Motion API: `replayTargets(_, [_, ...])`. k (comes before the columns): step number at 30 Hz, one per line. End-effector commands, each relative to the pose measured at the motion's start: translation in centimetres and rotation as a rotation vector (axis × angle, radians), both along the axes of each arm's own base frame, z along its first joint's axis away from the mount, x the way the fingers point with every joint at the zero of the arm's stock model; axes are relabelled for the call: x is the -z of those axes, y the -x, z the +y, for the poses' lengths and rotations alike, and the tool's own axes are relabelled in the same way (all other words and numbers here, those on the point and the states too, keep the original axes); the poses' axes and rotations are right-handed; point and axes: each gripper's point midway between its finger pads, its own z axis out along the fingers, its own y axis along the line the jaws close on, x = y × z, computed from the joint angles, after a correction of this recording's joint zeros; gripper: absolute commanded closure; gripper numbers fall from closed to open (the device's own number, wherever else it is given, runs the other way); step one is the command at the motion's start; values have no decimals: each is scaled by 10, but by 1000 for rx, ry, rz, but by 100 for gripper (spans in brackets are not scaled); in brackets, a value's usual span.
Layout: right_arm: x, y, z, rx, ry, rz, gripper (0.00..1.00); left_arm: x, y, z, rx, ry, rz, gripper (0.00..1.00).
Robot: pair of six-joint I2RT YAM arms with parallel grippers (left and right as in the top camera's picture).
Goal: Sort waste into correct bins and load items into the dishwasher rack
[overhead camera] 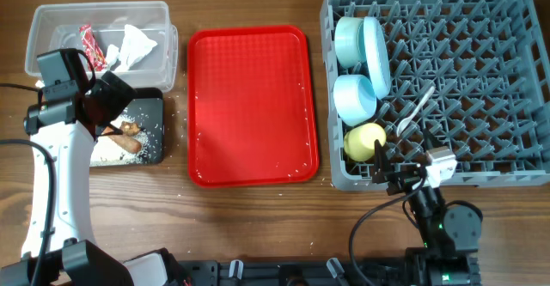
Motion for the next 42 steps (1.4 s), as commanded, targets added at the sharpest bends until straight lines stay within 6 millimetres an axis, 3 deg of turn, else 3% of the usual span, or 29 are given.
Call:
replayTargets(1, [5, 0, 2, -15, 12, -13, 0, -10, -3, 0, 3, -11, -25, 0])
replayTargets(18, [8, 0, 2, -15, 13, -2, 0, -10, -2, 0, 3, -10, -25, 0])
replayTargets(22, [8, 0, 2, -15, 12, -2, 0, -35, 5, 5, -15, -66, -82, 0])
replayTargets(26, [8, 0, 2, -15, 12, -2, 0, -65, 1, -22, 109, -123, -235, 0])
replayTargets(29, [8, 0, 2, -15, 12, -2, 0, -93, -3, -67, 399, -259, -450, 0])
replayTargets(31, [8, 0, 2, -15, 12, -1, 1, -103, 7, -92, 536, -333, -610, 0])
replayTargets(33, [8, 0, 2, -15, 12, -2, 0, -99, 26, -105, 585, -366, -737, 0])
replayTargets(37, [8, 0, 2, -15, 12, -1, 0, -75, 52, -111, 593, -393, -849, 0])
replayTargets(42, [8, 0, 2, -15, 12, -2, 0, -48, 75, -118, 604, -411, -929, 0])
